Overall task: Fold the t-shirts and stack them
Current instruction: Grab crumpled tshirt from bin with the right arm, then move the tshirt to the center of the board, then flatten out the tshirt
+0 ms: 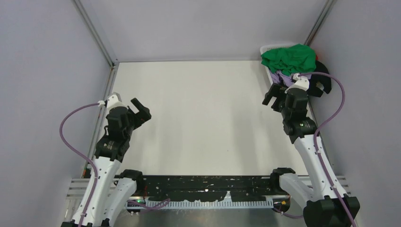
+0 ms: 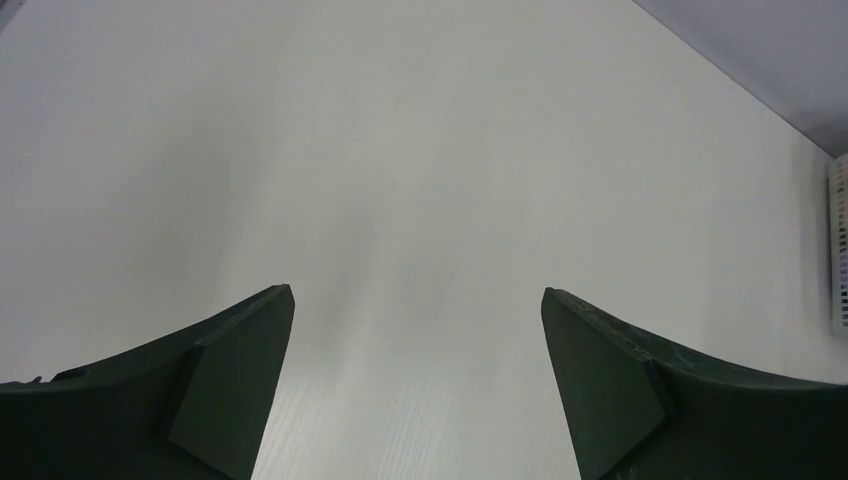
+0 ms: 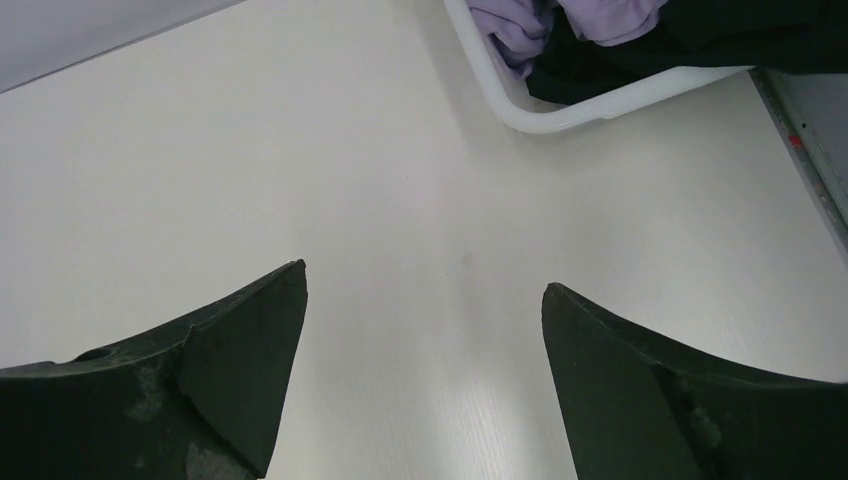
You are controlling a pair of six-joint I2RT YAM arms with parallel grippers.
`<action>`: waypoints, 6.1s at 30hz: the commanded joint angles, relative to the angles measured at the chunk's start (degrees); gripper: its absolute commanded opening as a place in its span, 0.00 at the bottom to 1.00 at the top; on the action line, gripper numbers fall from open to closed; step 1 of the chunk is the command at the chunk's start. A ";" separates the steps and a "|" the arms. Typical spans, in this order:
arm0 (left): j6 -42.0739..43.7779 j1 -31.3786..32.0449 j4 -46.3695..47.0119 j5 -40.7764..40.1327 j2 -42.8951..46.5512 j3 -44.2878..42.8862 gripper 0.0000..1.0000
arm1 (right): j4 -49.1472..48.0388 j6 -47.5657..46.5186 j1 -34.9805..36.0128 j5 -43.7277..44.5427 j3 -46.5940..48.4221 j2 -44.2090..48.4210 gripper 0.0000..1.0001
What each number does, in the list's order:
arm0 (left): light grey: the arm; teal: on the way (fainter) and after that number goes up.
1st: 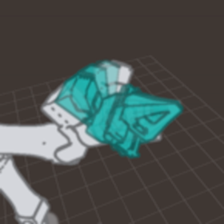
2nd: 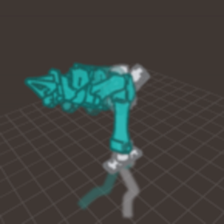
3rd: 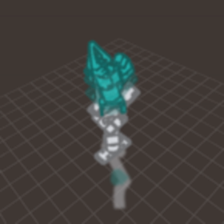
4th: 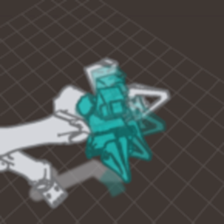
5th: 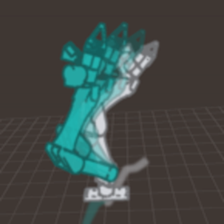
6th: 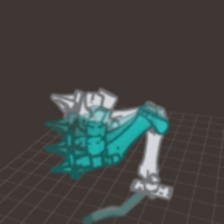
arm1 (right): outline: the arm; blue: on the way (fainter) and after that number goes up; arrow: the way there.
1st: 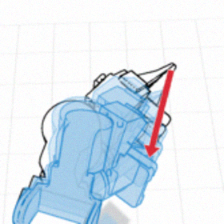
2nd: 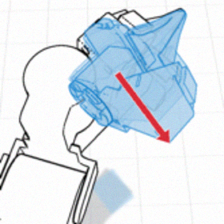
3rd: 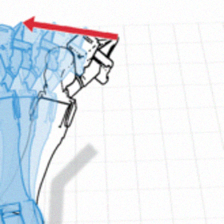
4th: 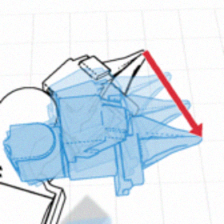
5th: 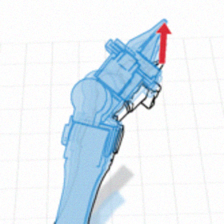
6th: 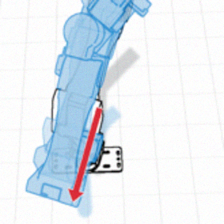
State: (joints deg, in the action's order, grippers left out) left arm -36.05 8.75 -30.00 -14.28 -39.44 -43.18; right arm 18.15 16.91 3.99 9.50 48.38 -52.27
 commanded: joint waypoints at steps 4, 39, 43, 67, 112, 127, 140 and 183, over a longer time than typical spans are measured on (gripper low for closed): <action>0.32 0.01 0.88 0.92 1.68 0.89 0.99 | -1.90 -1.11 -0.03 6.07 4.27 -3.07 0.95; 1.58 -0.03 9.88 3.96 -5.61 0.14 0.99 | 3.75 -13.22 -6.56 6.16 85.44 -65.77 0.05; 1.38 -0.05 10.25 6.41 -5.74 0.16 0.99 | 3.20 -14.17 -4.71 1.57 81.05 -55.93 0.05; -2.05 0.03 2.09 6.00 6.08 4.95 0.99 | -10.08 -2.84 22.13 -43.44 45.96 -30.97 0.05; -0.33 10.76 2.58 27.37 -70.40 -33.70 0.72 | 3.25 -16.50 42.67 12.69 23.66 -49.70 0.66; -0.13 12.34 -0.10 27.14 -74.08 -34.21 0.29 | -2.50 -14.94 42.73 18.82 18.79 -49.85 0.39; 6.30 12.34 -5.02 17.13 -67.05 -36.35 0.00 | -11.91 -10.89 39.89 26.45 8.78 -36.41 0.05; 21.42 12.87 8.21 10.07 5.64 -36.42 0.00 | -16.78 -20.34 29.84 8.71 21.55 21.48 0.05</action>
State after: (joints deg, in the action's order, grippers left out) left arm -15.97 21.63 -23.38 -2.96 -32.51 -78.83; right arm -4.75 -5.13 34.00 23.97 67.33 -28.27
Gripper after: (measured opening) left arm 0.029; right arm 0.091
